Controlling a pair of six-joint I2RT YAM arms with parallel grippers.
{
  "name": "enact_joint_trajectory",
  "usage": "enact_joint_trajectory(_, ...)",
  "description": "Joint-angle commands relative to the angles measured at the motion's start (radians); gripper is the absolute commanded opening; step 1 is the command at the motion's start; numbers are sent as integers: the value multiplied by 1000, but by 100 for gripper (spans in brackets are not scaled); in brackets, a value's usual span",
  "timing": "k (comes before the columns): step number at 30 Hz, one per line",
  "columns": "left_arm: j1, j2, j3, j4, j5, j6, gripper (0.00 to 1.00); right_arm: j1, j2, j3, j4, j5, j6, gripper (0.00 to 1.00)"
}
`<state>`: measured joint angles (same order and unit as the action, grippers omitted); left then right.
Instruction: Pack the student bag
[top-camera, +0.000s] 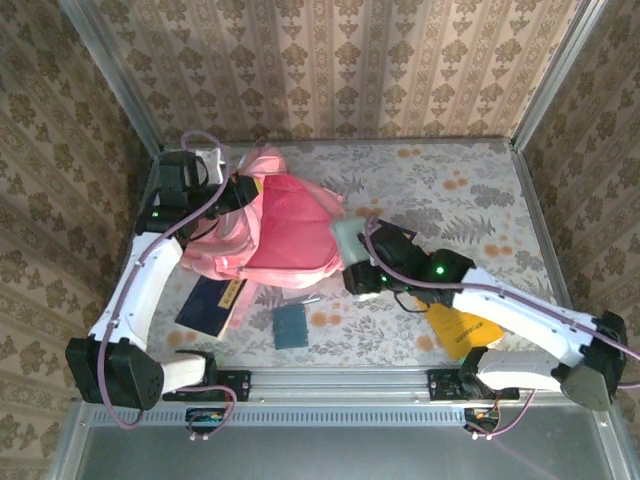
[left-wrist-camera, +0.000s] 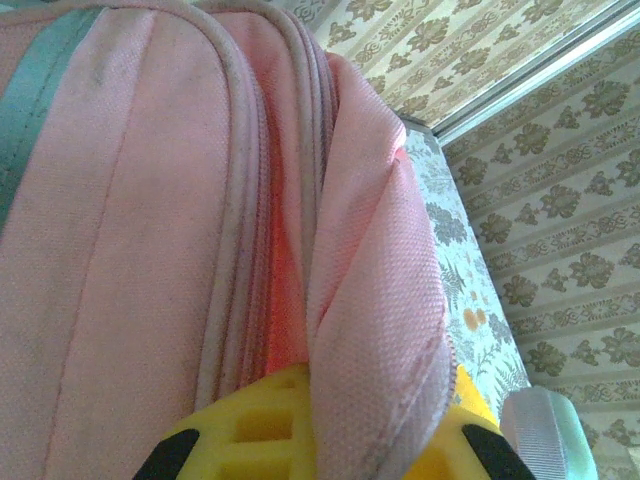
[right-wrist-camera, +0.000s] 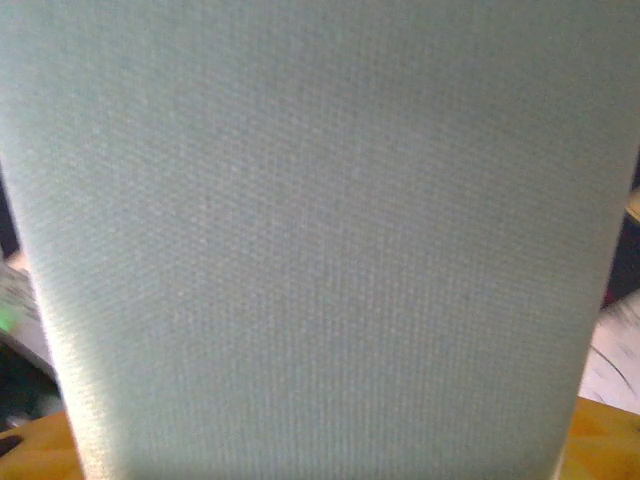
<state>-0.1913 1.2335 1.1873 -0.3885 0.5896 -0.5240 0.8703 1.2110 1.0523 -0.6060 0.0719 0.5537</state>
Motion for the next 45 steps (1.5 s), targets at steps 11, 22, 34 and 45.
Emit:
enact_joint_trajectory(11,-51,26,216,3,34,38,0,-24,578,471,313,-138,328,65)
enact_joint_trajectory(22,-61,57,319,-37,131,36,0,-12,919,750,336,-27,598,79)
enact_joint_trajectory(34,-36,69,345,-94,112,78,0,1,941,804,297,26,413,100)
enact_joint_trajectory(45,6,52,304,-90,76,80,0,1,789,693,326,12,206,100)
